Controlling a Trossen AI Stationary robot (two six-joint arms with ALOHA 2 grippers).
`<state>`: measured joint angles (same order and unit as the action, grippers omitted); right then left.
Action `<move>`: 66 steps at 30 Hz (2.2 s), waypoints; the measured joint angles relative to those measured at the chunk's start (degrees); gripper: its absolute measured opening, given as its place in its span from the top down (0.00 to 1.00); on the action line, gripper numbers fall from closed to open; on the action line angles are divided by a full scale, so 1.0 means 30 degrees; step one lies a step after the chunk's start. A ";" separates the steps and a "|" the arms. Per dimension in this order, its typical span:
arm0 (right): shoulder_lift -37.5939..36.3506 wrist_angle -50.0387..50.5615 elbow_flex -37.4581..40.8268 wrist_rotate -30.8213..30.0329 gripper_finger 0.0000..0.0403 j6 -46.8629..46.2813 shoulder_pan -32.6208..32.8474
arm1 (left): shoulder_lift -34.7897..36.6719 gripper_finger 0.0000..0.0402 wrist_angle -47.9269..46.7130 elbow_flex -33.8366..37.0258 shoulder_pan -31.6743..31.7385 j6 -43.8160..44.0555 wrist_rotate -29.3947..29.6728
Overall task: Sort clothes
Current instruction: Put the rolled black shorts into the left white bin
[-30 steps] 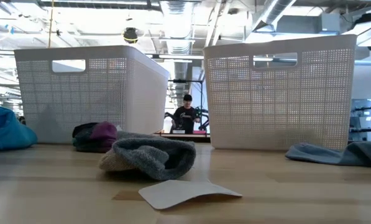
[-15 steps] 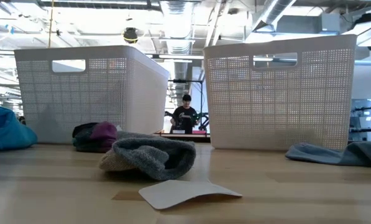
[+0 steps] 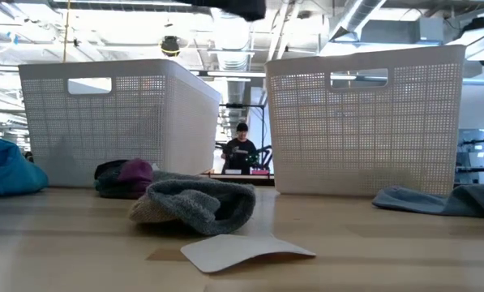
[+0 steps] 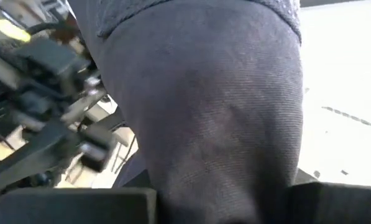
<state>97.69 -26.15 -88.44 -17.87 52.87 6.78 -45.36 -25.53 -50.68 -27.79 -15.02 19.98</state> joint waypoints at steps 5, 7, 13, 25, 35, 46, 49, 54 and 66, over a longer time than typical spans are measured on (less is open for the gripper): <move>0.0000 -0.0296 0.0000 0.2814 0.69 -0.2092 -0.1770 | -0.0739 0.51 -0.2637 0.0000 0.0000 0.2250 -0.1108; 0.0159 -0.0843 0.0000 0.3869 0.69 -0.2898 -0.2496 | -0.1201 0.51 -0.3025 0.0000 0.0000 0.2729 -0.1687; 0.1067 -0.3291 -0.0006 0.7118 0.69 -0.5733 -0.4582 | -0.2714 0.51 -0.3053 0.0701 0.0000 0.2781 -0.2387; 0.4773 -0.7288 -0.1149 0.9655 0.69 -0.9675 -0.6795 | -0.3350 0.51 -0.0977 0.2987 0.0000 0.4492 -0.2584; 0.8581 -0.9161 -0.4165 1.0129 0.69 -1.0624 -0.6845 | -0.3337 0.51 0.0183 0.3009 -0.0708 0.4821 -0.4085; 1.1030 -0.8028 -0.6229 1.0101 0.69 -1.2561 -0.7483 | -0.3337 0.51 0.0208 0.3009 -0.0772 0.5091 -0.4063; 1.0965 -0.5846 -0.6262 0.9489 0.69 -1.2592 -0.7662 | -0.3337 0.51 0.0201 0.3009 -0.0772 0.5091 -0.4070; 1.0813 -0.2979 -0.6280 0.8547 0.69 -1.2360 -0.7792 | -0.3337 0.51 0.0179 0.3009 -0.0772 0.5032 -0.4063; 0.8603 0.4502 -0.6280 0.5831 0.70 -1.0496 -0.7653 | -0.3337 0.51 -0.0078 0.3003 -0.0772 0.5032 -0.4021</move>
<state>123.50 -12.65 -107.28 -0.38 21.38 -16.18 -55.37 -25.76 -41.67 -30.11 0.08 7.92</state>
